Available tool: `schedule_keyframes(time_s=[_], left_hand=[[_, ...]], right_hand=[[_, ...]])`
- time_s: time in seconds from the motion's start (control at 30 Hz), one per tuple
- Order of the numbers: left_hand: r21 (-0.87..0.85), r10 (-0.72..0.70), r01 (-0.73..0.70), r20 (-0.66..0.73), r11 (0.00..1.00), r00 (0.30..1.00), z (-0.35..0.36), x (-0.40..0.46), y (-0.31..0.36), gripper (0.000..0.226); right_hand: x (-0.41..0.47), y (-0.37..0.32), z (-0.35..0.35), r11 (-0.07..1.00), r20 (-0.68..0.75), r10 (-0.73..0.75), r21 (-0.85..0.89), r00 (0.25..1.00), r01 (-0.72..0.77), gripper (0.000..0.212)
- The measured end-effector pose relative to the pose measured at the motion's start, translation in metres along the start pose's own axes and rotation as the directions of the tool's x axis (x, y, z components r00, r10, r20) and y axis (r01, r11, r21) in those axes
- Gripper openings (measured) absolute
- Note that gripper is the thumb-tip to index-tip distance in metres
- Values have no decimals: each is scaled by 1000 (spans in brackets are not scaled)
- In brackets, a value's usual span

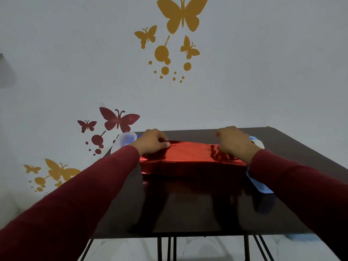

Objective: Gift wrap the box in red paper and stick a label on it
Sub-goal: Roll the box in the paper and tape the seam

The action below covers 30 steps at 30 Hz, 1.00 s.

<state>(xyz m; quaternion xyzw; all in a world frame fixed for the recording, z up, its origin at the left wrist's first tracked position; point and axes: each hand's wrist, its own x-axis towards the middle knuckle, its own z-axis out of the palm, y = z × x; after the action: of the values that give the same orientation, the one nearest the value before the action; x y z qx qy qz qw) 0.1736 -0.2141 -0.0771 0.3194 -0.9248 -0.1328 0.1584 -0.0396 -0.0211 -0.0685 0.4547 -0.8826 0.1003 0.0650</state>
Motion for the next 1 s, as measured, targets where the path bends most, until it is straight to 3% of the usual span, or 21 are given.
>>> schedule_keyframes(time_s=[0.07, 0.17, 0.23, 0.3, 0.4, 0.63, 0.73, 0.8, 0.9, 0.93, 1.0], left_hand=[[8, -28, 28, 18, 1000, 999, 3, 7, -1, 19], [22, -72, 72, 12, 997, 997, 9, 13, -3, 19], [121, -94, 107, -110, 987, 990, 12, 9, -1, 23], [257, -30, 111, -300, 960, 953, 15, 0, 2, 24], [141, -15, 76, -390, 987, 921, 16, -17, 10, 17], [-132, -224, 217, -41, 967, 974, 21, -40, 21, 11], [-166, -236, 233, 2, 958, 972, 19, -30, 27, 9], [-150, -235, 236, 22, 960, 972, 20, -19, 34, 14], [-155, -174, 186, 84, 970, 981, 21, -8, 49, 29], [-137, -141, 156, 113, 978, 983, 20, -6, 54, 33], [-87, -76, 92, 172, 992, 982, 19, -3, 61, 40]], right_hand=[[4, -15, -1, 993, -61, -108, 42, 992, 111, 40], [12, -33, 2, 928, 75, -279, 277, 958, 248, 37], [19, -38, 7, 924, 218, -330, 273, 918, 267, 35], [25, -38, 12, 933, 283, -335, 233, 899, 275, 37], [28, -33, 11, 930, 276, -330, 259, 903, 260, 38], [11, -33, 9, 962, 268, -235, 203, 934, 184, 41], [-17, -46, 4, 981, 276, -100, 189, 956, 48, 32], [-39, -59, 3, 938, 301, -17, 336, 954, -89, 22], [-70, -83, 15, 669, 418, 6, 673, 908, -314, 10], [-75, -88, 23, 621, 404, -26, 724, 915, -302, 14], [-84, -89, 35, 683, 320, -75, 707, 944, -186, 23]])
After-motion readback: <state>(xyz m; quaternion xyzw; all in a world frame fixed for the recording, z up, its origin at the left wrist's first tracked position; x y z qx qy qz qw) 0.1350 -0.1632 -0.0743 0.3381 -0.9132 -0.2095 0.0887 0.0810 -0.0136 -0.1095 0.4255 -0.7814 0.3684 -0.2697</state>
